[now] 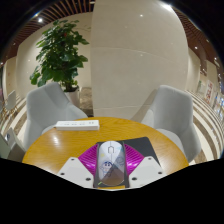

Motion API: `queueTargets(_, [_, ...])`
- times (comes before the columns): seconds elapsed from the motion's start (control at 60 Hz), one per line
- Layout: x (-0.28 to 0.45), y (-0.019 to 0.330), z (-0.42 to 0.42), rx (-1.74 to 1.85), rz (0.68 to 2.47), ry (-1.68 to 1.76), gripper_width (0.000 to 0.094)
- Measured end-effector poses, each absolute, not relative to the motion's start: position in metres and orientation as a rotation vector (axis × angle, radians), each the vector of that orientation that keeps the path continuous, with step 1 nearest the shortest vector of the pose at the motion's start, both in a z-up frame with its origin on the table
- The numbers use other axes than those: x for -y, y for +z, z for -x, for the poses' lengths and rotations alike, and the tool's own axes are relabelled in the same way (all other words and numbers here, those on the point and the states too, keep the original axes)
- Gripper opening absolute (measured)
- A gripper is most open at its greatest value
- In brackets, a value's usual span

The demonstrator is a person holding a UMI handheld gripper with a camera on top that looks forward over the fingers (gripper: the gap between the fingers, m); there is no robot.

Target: Arrange mouse

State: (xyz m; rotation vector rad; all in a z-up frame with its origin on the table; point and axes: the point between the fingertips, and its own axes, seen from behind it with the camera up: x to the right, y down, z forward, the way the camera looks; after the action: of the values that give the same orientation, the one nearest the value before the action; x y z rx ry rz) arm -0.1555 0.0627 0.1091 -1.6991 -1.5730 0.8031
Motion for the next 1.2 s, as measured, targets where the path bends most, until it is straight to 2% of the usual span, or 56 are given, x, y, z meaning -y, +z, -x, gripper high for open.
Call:
queueTargets(0.217, [-0.119, 0.008, 0.196, 1.626, 1.82, 0.743, 0.0355])
queueTargets(0.3, [-0.127, -0.012, 0.2, 1.647, 1.825, 0.743, 0.0376])
queueTargets(0.417, [-0.127, -0.025, 0.199, 1.679, 1.835, 0.757, 0.0471])
queueTargets(0.45, [-0.127, -0.022, 0.2, 1.684, 1.819, 0.772, 0.0491])
queueTargets(0.483, [-0.127, -0.022, 0.199, 1.697, 1.81, 0.77, 0.056])
queueTargets(0.583, [-0.126, -0.017, 0.19, 1.726, 1.793, 0.765, 0.0884])
queueTargets(0.633, [-0.127, -0.008, 0.18, 1.718, 1.793, 0.761, 0.0847])
queueTargets(0.717, [-0.122, 0.02, 0.15, 1.695, 1.803, 0.776, 0.0864])
queueTargets(0.883, [-0.084, 0.075, 0.029, 1.715, 1.818, 0.793, 0.0862])
queueTargets(1.033, [-0.048, 0.089, -0.091, 1.762, 1.857, 0.728, 0.0861])
queueTargets(1.05, [-0.045, 0.081, -0.097, 1.768, 1.861, 0.728, 0.0862])
queueTargets(1.2, [-0.024, 0.08, -0.17, 1.783, 1.904, 0.656, 0.0859])
